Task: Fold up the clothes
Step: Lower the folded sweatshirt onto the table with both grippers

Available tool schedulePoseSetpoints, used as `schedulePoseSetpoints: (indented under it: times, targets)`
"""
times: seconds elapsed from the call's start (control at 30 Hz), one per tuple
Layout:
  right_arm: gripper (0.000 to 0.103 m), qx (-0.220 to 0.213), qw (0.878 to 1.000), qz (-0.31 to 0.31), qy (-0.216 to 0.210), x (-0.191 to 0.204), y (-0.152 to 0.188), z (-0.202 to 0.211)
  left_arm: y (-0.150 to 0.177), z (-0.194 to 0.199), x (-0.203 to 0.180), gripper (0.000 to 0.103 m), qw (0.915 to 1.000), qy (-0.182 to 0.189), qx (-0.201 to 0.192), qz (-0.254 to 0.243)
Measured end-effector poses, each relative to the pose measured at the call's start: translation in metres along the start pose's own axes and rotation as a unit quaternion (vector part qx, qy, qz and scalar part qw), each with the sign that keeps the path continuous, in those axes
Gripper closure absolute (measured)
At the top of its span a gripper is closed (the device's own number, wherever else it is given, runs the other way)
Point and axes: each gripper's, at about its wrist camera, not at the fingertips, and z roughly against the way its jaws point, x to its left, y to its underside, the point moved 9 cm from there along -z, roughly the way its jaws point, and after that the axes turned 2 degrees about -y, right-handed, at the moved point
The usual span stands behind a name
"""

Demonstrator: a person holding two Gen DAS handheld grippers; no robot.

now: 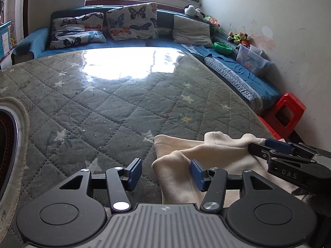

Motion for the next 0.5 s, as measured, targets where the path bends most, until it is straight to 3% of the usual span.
schedulePoseSetpoints:
  times: [0.23, 0.5]
  targets:
    - [0.048, 0.0, 1.0, 0.001, 0.012, 0.0, -0.002, -0.008, 0.0, -0.006, 0.001, 0.038, 1.0, -0.005, 0.002, 0.003]
    - [0.042, -0.002, 1.0, 0.023, -0.005, 0.011, 0.004, 0.018, -0.001, 0.008, -0.002, 0.033, 0.9998, -0.008, -0.014, -0.011]
